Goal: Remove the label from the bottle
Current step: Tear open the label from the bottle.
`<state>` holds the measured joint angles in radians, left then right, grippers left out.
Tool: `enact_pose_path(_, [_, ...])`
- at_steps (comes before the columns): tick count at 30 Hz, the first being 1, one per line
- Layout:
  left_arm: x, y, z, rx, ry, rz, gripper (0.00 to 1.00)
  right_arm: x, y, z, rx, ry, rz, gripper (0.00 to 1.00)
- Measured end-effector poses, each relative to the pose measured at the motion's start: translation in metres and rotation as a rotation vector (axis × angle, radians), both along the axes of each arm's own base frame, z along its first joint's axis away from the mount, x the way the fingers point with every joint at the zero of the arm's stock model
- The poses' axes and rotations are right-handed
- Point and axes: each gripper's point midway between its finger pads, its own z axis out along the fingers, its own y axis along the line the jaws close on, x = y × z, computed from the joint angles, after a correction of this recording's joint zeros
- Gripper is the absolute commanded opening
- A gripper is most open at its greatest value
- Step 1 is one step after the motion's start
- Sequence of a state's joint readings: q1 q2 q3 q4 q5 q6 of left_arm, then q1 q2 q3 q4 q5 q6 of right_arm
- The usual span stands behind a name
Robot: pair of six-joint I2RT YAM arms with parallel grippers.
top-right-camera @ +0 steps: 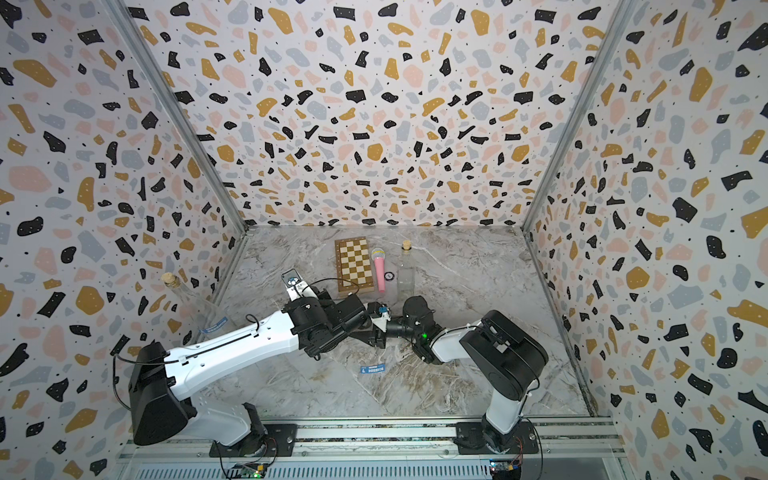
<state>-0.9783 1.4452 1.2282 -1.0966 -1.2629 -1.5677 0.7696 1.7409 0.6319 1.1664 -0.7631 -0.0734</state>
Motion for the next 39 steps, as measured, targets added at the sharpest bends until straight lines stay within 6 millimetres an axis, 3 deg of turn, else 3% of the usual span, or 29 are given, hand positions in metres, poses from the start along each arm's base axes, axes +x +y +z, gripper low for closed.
enact_pose_path(15, [0.002,-0.005,-0.011,0.018,0.029,-0.031,0.0,0.002,0.006,-0.005,0.024,0.029,0.007,0.53])
enact_pose_path(29, [0.003,-0.007,-0.012,0.014,0.033,-0.039,0.0,0.004,0.019,0.001,0.043,0.017,0.014,0.53])
enact_pose_path(39, [0.003,-0.008,-0.011,0.014,0.033,-0.041,0.0,0.009,0.026,-0.006,0.045,0.051,0.013,0.5])
